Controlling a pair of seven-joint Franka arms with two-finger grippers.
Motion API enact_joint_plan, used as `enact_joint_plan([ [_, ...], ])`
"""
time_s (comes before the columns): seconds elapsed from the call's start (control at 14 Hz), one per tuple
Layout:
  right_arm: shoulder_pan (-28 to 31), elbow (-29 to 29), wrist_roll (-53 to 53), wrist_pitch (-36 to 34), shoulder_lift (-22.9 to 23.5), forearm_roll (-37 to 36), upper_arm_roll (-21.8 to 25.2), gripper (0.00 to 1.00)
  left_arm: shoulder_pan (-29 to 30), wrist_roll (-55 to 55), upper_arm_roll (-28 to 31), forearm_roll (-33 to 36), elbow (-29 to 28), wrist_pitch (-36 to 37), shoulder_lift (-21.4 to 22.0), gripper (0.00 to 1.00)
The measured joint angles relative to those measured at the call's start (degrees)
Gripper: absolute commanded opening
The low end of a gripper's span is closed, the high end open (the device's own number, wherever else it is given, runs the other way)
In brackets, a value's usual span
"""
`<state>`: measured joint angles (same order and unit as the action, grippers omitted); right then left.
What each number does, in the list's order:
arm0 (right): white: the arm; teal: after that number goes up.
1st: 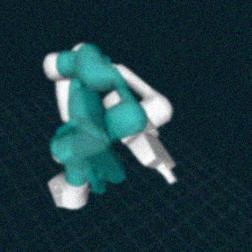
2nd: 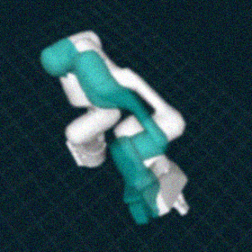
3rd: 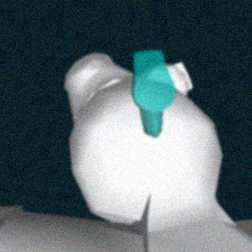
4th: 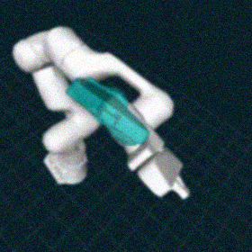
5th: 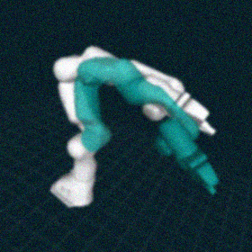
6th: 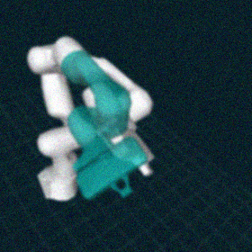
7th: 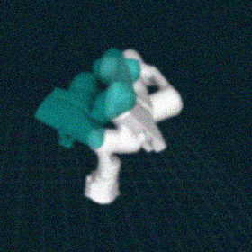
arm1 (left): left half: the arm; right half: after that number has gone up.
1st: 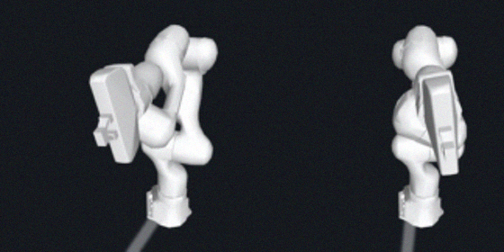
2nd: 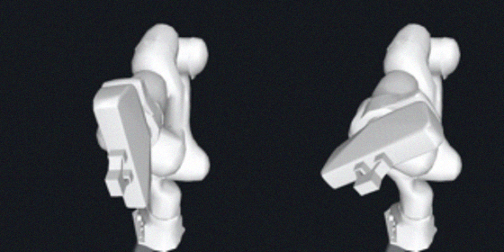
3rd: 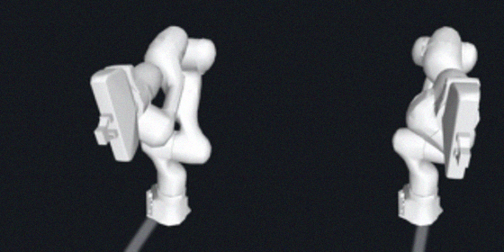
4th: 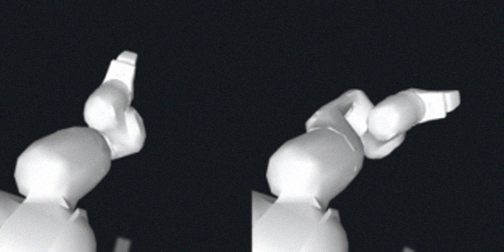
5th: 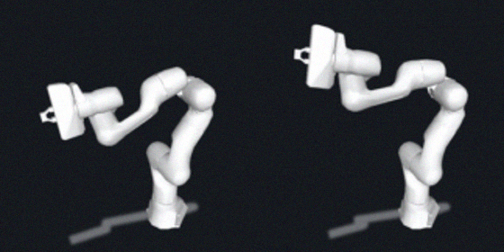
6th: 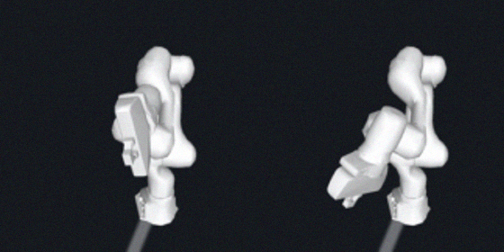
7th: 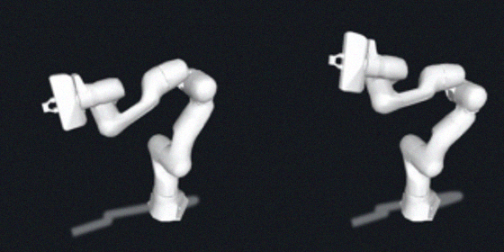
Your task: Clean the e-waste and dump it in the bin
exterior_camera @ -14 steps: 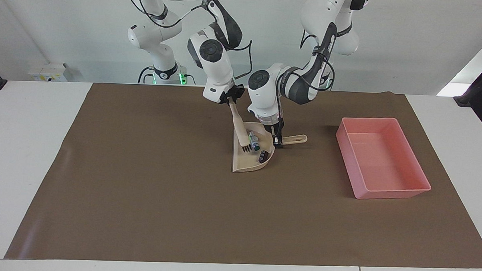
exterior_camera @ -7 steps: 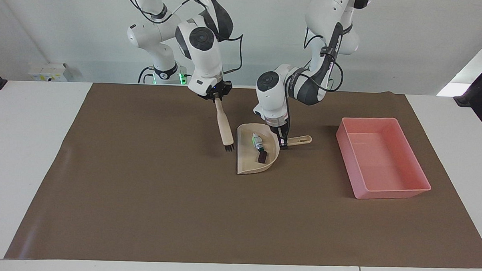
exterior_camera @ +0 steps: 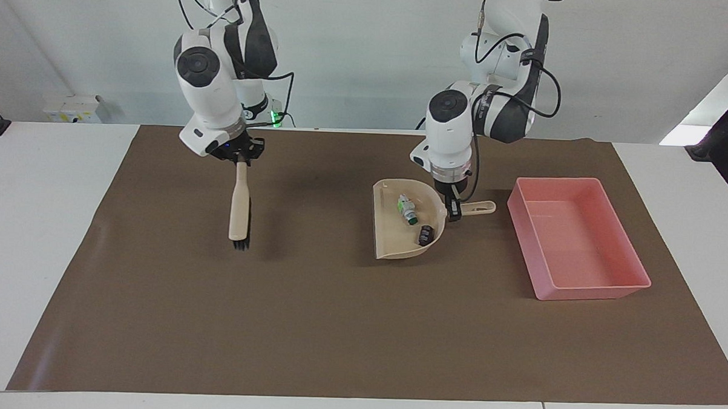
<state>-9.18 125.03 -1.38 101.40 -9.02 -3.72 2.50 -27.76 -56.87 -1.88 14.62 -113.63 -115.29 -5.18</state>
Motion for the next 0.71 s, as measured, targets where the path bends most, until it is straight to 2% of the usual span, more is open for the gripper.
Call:
enact_joint_plan([
  [0.21, 8.2, 1.7, 7.7, 3.8, 1.6, -1.9, 0.1, 0.00, 5.3, -5.2, 0.2, -1.6, 0.0, 2.6, 4.5, 0.00],
  [0.36, 12.0, 3.1, 9.2, 7.4, 2.9, -2.1, 0.1, 0.00, 9.4, -10.6, 0.3, -2.3, 0.0, 3.8, 7.3, 0.00],
  [0.5, 14.5, 4.2, 9.8, 9.9, 3.6, -2.1, 0.0, 0.00, 13.8, -14.8, 0.5, -2.5, -0.1, 5.0, 9.6, 0.00],
  [0.71, 15.9, 6.0, 10.5, 12.2, 3.5, -2.1, 0.0, 0.00, 20.9, -21.2, 0.8, -2.5, -0.2, 5.2, 10.7, 0.00],
])
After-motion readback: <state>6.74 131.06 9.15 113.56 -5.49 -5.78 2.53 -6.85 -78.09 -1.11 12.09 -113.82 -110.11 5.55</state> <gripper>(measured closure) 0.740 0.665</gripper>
